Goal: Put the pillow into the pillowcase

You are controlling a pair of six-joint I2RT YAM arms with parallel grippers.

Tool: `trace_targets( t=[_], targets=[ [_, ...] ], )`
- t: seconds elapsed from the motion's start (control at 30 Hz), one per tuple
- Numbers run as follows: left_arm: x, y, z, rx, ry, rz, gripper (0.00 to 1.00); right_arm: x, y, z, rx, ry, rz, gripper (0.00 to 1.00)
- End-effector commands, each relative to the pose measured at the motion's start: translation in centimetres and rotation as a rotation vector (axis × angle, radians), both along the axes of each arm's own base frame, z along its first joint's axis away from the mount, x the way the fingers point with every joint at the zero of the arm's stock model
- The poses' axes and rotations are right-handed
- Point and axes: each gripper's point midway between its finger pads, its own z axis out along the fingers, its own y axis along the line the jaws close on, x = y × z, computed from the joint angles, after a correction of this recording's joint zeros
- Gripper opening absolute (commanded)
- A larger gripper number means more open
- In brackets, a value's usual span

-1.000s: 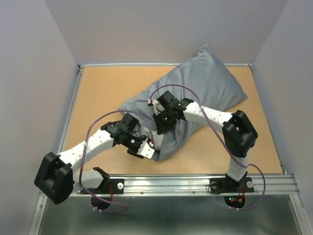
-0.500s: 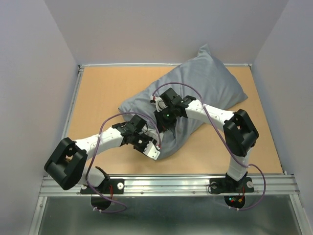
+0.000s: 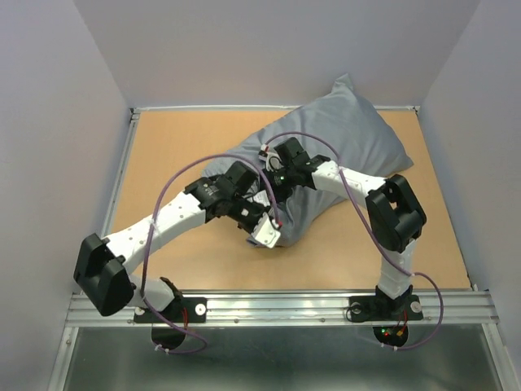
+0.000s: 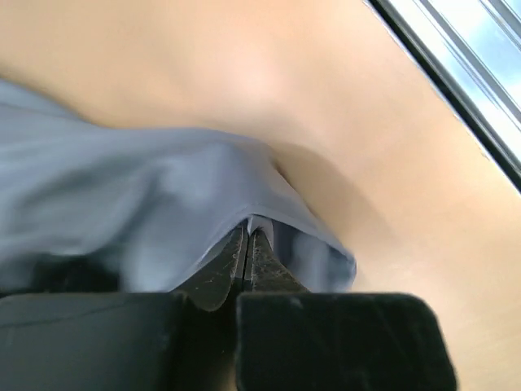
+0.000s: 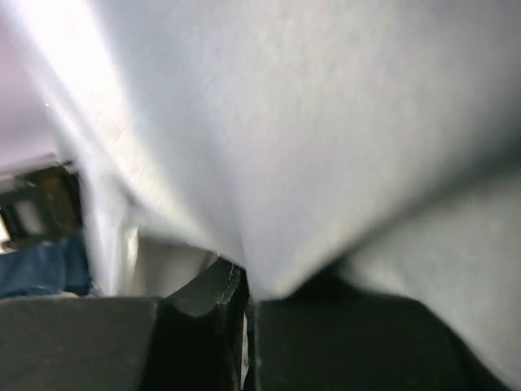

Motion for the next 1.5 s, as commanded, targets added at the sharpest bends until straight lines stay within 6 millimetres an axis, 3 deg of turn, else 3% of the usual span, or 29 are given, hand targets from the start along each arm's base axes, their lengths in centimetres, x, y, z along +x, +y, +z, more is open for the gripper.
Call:
trace_targets(
  t=[0.0,0.1,0.17,0.27,0.3,0.33,0.4,0.43,0.47,0.53,0.57,0.6,0.63,0.7,0.73,0.8,0.87,0.9,1.0,1.13,1.23,1.33,1.47],
  targets=[
    [-2.1,-2.4,10.6,-0.224,0.088,0.012,0.0,2.0,1.5,-2.7,-0.007,-0.03,-0.118,0.01],
    [-1.3,-2.7,13.9,-0.294,0.057,0.083,0.0,0.4,0.5,-5.5,-0.073,-0.03,-0.108,0.01],
    [-0.9,-2.3,13.9,-0.306,0.019,0.108,0.0,0.4,-0.9,-6.1,-0.122,-0.079,-0.13,0.01],
    [-1.1,-1.2,9.3,-0.212,0.038,0.126,0.0,0.1,-0.1,-1.1,-0.013,-0.15,-0.068,0.01],
    [-0.8,-1.1,9.1,-0.204,0.028,0.137,0.0,-0.1,0.1,0.3,0.019,-0.169,-0.049,0.01],
    [-0.6,-0.8,7.3,-0.167,0.035,0.158,0.0,-0.6,0.1,1.4,0.042,-0.188,-0.019,0.02],
    [-0.3,-0.6,6.1,-0.153,0.038,0.192,0.0,-1.8,0.1,3.2,0.089,-0.196,0.041,0.2],
    [0.2,-0.6,5.6,-0.16,0.04,0.237,0.0,-2.7,-0.6,3.7,0.078,-0.204,0.077,0.4],
    [0.4,-0.6,5.6,-0.171,0.04,0.262,0.0,-3.3,-0.8,4.1,0.078,-0.204,0.101,0.49],
    [0.8,-0.6,6.3,-0.221,0.029,0.312,0.03,-3.9,-1.7,4.1,0.045,-0.207,0.128,0.6],
    [1.0,-0.5,6.6,-0.23,0.045,0.356,0.03,-4.5,-2.6,4.1,0.008,-0.22,0.146,0.6],
    [1.2,-0.2,6.6,-0.239,0.054,0.392,0.03,-4.2,-3.3,3.8,-0.032,-0.24,0.134,0.57],
    [1.7,-0.3,7.7,-0.286,0.029,0.42,0.03,-4.1,-3.8,3.9,-0.051,-0.261,0.136,0.55],
    [2.7,0.6,7.6,-0.296,0.026,0.533,0.0,-3.8,-4.6,4.6,-0.083,-0.321,0.136,0.5],
    [3.8,1.0,8.7,-0.345,-0.021,0.593,0.0,-3.7,-4.8,5.0,-0.088,-0.337,0.135,0.48],
    [4.4,1.4,9.1,-0.376,-0.02,0.659,0.0,-3.0,-4.8,6.2,-0.09,-0.388,0.124,0.43],
    [4.6,1.8,9.5,-0.396,-0.024,0.693,0.02,-1.6,-4.7,7.3,-0.105,-0.45,0.107,0.29],
    [4.5,1.9,9.4,-0.392,-0.001,0.71,0.06,-1.1,-4.6,7.3,-0.117,-0.464,0.102,0.14],
    [4.2,2.3,9.5,-0.389,0.041,0.737,0.21,0.6,-4.4,9.5,-0.121,-0.542,0.081,0.0],
    [3.0,3.5,10.0,-0.422,0.097,0.78,0.37,0.5,-4.2,14.9,-0.011,-0.607,0.05,0.01],
    [1.4,4.4,9.4,-0.411,0.126,0.763,0.48,-0.6,-4.2,17.8,0.066,-0.634,0.037,0.01],
    [-0.7,5.5,7.9,-0.345,0.109,0.678,0.56,-1.3,-4.2,19.2,0.112,-0.622,0.021,0.0],
    [-0.7,7.4,5.6,-0.259,0.039,0.695,0.61,-1.9,-4.3,20.9,0.159,-0.642,0.015,0.0]
  ],
)
